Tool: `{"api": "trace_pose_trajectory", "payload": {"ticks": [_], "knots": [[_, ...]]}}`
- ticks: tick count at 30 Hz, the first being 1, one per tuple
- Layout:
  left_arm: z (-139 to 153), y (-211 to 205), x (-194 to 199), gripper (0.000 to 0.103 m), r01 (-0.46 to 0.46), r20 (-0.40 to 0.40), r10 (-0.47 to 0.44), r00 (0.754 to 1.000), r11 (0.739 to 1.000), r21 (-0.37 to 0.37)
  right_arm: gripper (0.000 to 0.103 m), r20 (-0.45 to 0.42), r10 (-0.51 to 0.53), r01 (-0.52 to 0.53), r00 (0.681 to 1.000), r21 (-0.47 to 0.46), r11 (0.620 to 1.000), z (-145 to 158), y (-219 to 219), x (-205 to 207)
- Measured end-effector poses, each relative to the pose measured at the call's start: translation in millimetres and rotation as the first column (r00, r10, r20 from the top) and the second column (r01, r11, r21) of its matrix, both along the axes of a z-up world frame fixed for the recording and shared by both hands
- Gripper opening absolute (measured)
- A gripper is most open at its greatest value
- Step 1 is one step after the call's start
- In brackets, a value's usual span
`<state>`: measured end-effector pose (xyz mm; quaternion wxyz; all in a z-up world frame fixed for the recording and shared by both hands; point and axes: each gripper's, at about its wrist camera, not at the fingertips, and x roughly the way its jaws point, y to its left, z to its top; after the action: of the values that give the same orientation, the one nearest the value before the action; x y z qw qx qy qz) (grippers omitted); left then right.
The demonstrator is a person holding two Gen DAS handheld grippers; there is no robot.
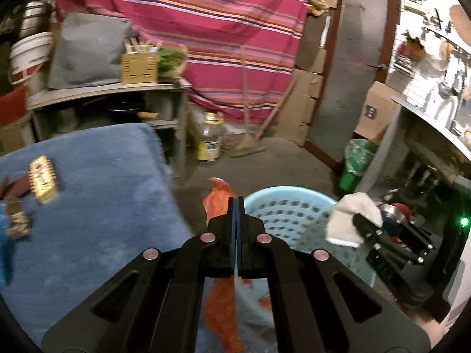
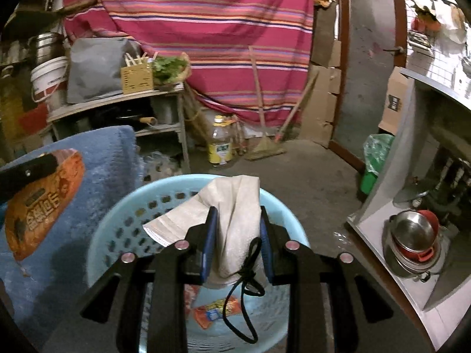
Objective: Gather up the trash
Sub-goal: 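Carry the white cloth with the right gripper into the basket while the left drops the orange bag there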
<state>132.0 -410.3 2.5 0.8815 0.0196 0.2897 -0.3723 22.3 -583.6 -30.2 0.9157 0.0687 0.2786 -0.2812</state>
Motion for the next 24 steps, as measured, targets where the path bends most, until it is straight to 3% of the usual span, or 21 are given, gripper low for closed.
{"api": "trace_pose_trajectory", "payload": {"ticks": [7, 14, 15, 17, 19, 23, 24], "knots": [[-12, -49, 1, 0.000, 0.065, -0.007, -0.065, 0.998, 0.998, 0.012, 0.028, 0.007, -0.066, 0.065, 0.998, 0.069, 0.995, -10, -28, -13], [-22, -78, 3, 0.000, 0.077, 0.006, -0.078, 0.997, 0.995, 0.062, 0.027, 0.013, -0.066, 0.064, 0.998, 0.099, 0.993, -16, -35, -11], [-22, -78, 4, 0.003, 0.076, 0.006, -0.077, 0.997, 0.995, 0.067, 0.027, 0.014, -0.066, 0.064, 0.998, 0.101, 0.993, -17, -34, -11], [-22, -78, 6, 0.022, 0.062, 0.010, -0.063, 0.998, 0.994, 0.085, 0.027, 0.016, -0.064, 0.062, 0.998, 0.109, 0.992, -19, -36, -11], [-19, -72, 7, 0.052, 0.023, 0.033, -0.026, 0.999, 0.995, 0.092, 0.027, 0.016, -0.056, 0.054, 0.998, 0.114, 0.992, -20, -34, -10], [-11, -56, 11, 0.067, -0.032, 0.068, 0.024, 0.997, 0.994, 0.109, 0.028, 0.012, -0.036, 0.034, 0.999, 0.112, 0.993, -20, -29, -5], [-9, -50, 12, 0.076, -0.046, 0.075, 0.038, 0.996, 0.992, 0.115, 0.028, 0.012, -0.028, 0.026, 1.000, 0.112, 0.993, -20, -26, -2]]}}
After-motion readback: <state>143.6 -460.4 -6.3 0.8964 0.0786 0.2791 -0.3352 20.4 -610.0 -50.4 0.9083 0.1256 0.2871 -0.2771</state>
